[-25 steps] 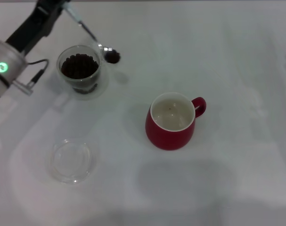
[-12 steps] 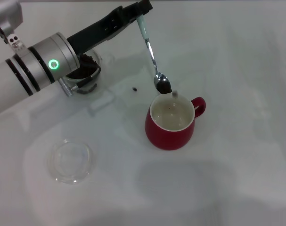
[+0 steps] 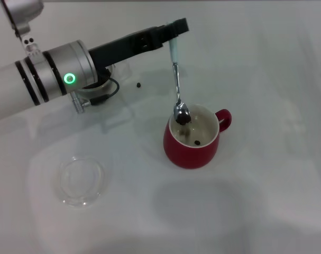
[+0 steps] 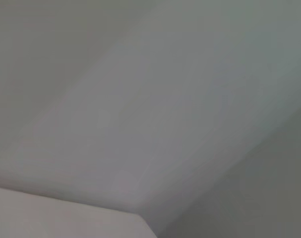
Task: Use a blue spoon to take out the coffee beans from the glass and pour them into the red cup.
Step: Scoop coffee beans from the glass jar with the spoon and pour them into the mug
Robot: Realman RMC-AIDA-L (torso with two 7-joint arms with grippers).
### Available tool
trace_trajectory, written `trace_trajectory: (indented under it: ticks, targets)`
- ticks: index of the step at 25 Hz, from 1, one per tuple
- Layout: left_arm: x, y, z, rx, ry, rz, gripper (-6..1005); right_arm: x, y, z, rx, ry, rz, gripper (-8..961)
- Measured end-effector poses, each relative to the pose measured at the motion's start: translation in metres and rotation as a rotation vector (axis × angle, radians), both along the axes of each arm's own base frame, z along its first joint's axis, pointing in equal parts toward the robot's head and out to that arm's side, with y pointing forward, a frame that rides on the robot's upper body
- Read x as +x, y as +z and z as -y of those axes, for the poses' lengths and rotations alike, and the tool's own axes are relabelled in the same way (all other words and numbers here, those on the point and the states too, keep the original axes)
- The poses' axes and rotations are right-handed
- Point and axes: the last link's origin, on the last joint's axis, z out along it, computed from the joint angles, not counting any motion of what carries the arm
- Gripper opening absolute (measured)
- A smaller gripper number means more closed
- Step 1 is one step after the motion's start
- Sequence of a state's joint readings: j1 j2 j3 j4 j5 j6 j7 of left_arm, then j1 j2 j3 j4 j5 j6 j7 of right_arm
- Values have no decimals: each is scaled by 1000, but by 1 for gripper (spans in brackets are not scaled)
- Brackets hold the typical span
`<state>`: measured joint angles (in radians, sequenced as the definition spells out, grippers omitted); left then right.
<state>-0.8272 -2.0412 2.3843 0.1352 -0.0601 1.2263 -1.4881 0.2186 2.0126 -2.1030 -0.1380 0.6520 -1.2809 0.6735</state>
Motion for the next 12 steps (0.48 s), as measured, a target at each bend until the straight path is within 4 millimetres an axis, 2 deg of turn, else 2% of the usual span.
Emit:
trace_trajectory:
  ticks: [6,12]
  targets:
    - [16,1,2,43,-170,-23,136,2,-1,3,-2,-8,-2,831]
    - [22,3,6,64,-234,-8,136,2,-2,4,-7,-8,-3,831]
